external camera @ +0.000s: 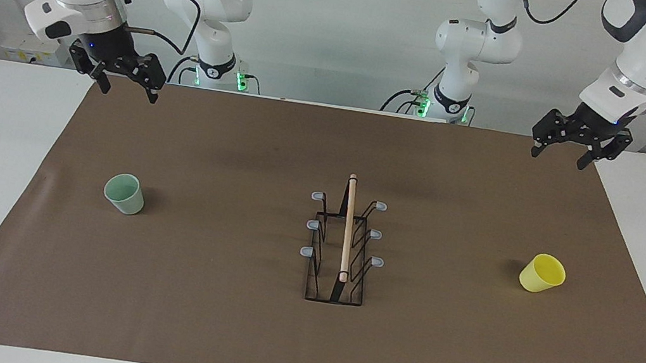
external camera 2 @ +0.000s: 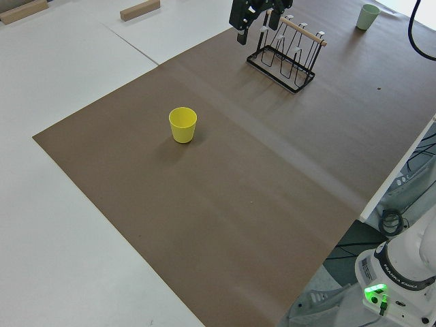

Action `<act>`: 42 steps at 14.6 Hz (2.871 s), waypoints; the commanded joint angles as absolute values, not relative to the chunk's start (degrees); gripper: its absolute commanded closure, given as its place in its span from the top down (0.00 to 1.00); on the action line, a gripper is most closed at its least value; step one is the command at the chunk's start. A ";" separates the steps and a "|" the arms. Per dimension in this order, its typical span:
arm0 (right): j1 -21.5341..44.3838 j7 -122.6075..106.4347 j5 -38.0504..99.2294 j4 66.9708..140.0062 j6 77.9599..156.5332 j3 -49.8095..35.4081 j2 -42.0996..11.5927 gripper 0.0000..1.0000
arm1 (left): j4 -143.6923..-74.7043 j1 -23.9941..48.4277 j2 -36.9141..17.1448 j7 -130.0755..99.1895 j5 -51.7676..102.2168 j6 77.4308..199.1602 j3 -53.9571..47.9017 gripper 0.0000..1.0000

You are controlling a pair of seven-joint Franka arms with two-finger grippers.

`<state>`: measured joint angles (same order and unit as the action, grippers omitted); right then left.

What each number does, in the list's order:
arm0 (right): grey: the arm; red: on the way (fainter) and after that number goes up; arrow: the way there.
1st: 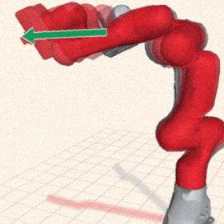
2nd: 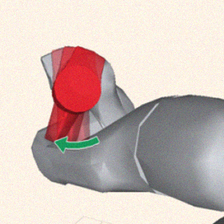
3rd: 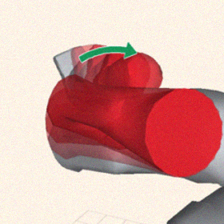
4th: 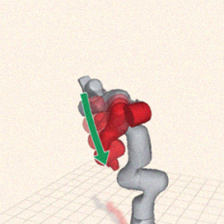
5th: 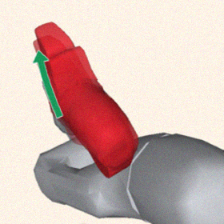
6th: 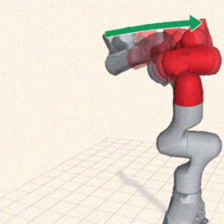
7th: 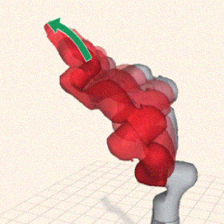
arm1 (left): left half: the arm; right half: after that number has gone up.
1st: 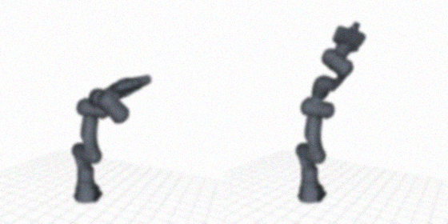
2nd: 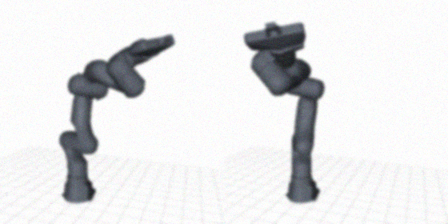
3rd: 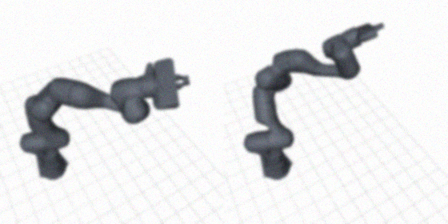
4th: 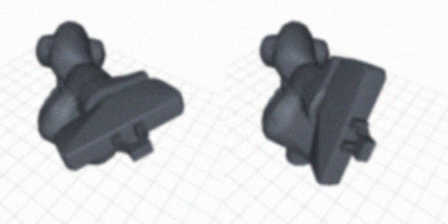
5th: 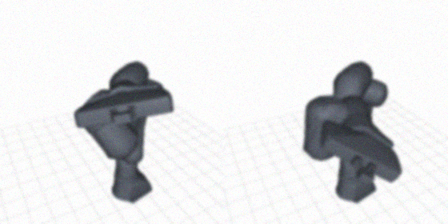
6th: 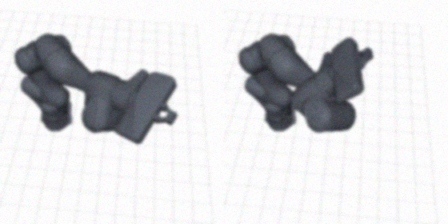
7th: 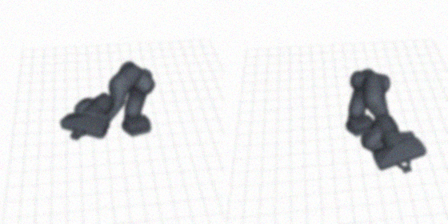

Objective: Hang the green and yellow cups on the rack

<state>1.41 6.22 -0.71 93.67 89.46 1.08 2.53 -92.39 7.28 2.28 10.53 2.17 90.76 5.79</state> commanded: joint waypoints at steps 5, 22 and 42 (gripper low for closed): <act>1.23 8.44 1.31 94.66 90.53 0.36 2.81 1.00 | -92.90 7.73 3.69 7.38 1.05 88.42 4.13 1.00; -0.44 5.63 -6.59 84.67 93.78 0.09 -16.13 1.00 | -85.28 6.33 -4.02 3.87 1.92 88.33 8.43 1.00; 10.71 -42.16 -54.46 100.70 96.68 -7.03 -26.99 1.00 | -80.50 5.89 -24.96 -32.14 32.06 96.67 31.55 1.00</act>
<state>10.19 -36.43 -49.56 93.48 95.97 -6.82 -31.61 -78.37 5.94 -24.73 -28.61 28.78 93.99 30.57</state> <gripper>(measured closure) 0.000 0.000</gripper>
